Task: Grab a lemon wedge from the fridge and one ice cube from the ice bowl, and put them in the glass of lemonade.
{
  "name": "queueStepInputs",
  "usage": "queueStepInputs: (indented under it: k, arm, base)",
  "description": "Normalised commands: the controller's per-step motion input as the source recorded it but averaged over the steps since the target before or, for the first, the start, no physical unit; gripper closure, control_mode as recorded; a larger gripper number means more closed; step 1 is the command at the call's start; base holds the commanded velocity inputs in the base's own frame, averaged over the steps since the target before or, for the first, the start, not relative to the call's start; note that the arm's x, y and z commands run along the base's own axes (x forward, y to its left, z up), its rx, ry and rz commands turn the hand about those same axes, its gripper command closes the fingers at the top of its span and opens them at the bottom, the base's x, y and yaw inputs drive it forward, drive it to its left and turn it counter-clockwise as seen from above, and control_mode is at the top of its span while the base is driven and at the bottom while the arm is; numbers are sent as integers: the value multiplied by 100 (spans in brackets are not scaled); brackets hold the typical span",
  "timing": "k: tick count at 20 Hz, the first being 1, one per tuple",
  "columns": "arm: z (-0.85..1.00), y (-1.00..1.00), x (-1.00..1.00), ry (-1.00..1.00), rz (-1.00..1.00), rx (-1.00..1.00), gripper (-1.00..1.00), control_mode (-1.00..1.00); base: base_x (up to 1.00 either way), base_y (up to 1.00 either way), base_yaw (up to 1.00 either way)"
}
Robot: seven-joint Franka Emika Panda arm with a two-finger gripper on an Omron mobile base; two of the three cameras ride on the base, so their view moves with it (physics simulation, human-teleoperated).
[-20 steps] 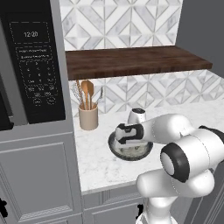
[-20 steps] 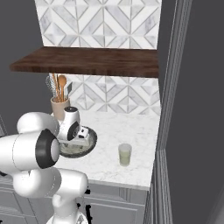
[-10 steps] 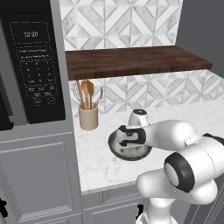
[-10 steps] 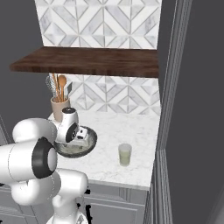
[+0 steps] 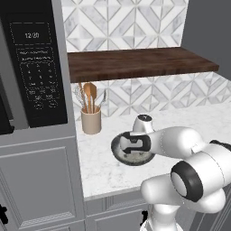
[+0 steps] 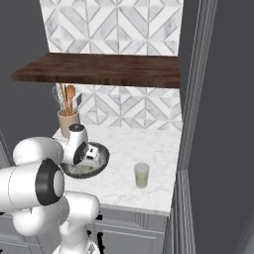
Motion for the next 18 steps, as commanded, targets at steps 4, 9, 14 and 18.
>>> queueStepInputs:
  k: [4,9,14,18]
  arm:
    - [-1,0,8,0,0,0,-100,-100]
    - [-3,0,0,0,0,0,-100,-100]
    - [0,0,0,0,0,0,-100,-100]
    - [0,0,0,0,0,0,-100,-100]
  base:
    - [0,0,0]
    - [0,0,0]
    - [0,0,0]
    - [0,0,0]
